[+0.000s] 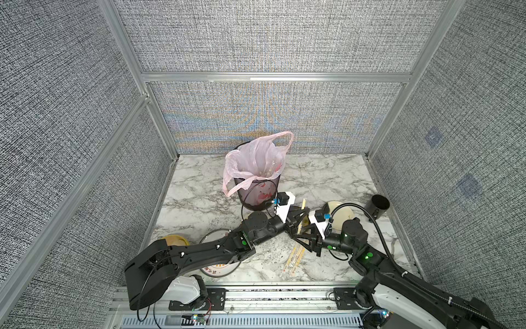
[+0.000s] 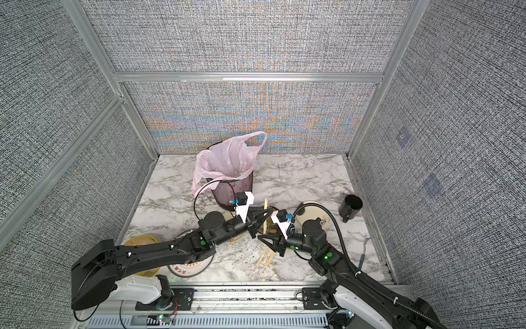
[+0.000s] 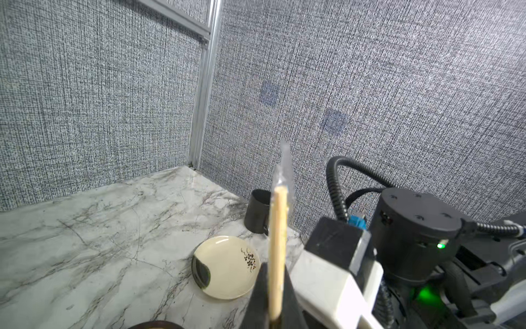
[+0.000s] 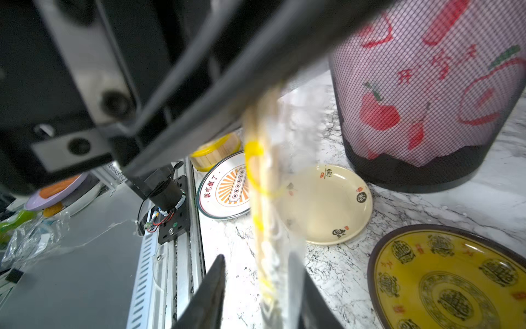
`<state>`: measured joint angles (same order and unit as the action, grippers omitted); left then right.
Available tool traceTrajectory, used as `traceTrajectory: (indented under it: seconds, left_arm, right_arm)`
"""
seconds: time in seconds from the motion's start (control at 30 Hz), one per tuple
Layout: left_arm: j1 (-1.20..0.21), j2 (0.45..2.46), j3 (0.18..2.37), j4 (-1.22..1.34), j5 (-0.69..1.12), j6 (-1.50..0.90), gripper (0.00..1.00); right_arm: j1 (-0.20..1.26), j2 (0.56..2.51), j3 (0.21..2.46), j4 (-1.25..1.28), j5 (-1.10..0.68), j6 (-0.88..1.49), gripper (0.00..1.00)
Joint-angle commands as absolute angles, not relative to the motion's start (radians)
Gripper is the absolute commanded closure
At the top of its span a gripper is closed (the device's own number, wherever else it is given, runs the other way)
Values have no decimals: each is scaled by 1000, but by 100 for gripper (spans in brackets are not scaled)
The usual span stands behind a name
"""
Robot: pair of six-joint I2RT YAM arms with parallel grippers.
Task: Remove the packaging of disposable chopsticks
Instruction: Pick up the disposable chopsticks from the center of the board, then remove the packet bag from the disposable chopsticks.
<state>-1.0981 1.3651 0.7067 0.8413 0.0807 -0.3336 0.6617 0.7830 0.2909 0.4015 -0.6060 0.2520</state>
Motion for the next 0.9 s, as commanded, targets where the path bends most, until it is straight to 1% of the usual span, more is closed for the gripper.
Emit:
traceTrajectory:
  seconds: [0.0, 0.03, 0.07, 0.13, 0.2, 0.23, 0.33, 0.37, 0.43, 0.57, 0.7, 0.77, 0.8, 0.87]
  left_arm:
    - [-1101, 1372, 720, 960, 79, -331, 100]
    - [-1099, 1373, 722, 964, 87, -327, 100]
    - [-1099, 1374, 721, 969, 93, -324, 100]
    - [-1100, 1370, 713, 971, 97, -322, 100]
    - [-1100, 1360, 706, 959, 88, -322, 100]
    - [-1100, 1353, 705, 942, 87, -325, 97]
    - [-1098, 1324, 730, 856, 123, -315, 70]
    - [-1098, 1315, 744, 820, 132, -307, 65]
    - [-1092, 1305, 768, 764, 151, -288, 59]
    - [-1030, 1277, 780, 765, 272, -309, 58]
    - [-1025, 1221, 811, 657, 269, -248, 58]
    - [-1025, 1208, 820, 628, 249, -233, 59]
    - [-1025, 1204, 821, 624, 242, -231, 60]
    - [-1025, 1216, 818, 642, 251, -232, 68]
  right_arm:
    - [662, 759, 268, 463, -618, 239, 81]
    - [662, 739, 259, 452, -601, 231, 85]
    - [661, 720, 246, 446, -583, 227, 93]
    - [662, 665, 224, 441, -560, 223, 100]
    - [662, 628, 207, 420, -536, 217, 100]
    - [662, 614, 206, 399, -523, 209, 100]
    - [662, 620, 202, 397, -518, 182, 100]
    - [661, 638, 207, 409, -536, 174, 100]
    - [664, 677, 227, 426, -587, 157, 100]
    - [664, 769, 282, 408, -608, 109, 100]
    - [666, 814, 293, 458, -653, 69, 100]
    - [667, 813, 319, 424, -663, 40, 100]
    - [668, 808, 325, 409, -663, 31, 100]
    - [668, 792, 318, 424, -665, 32, 100]
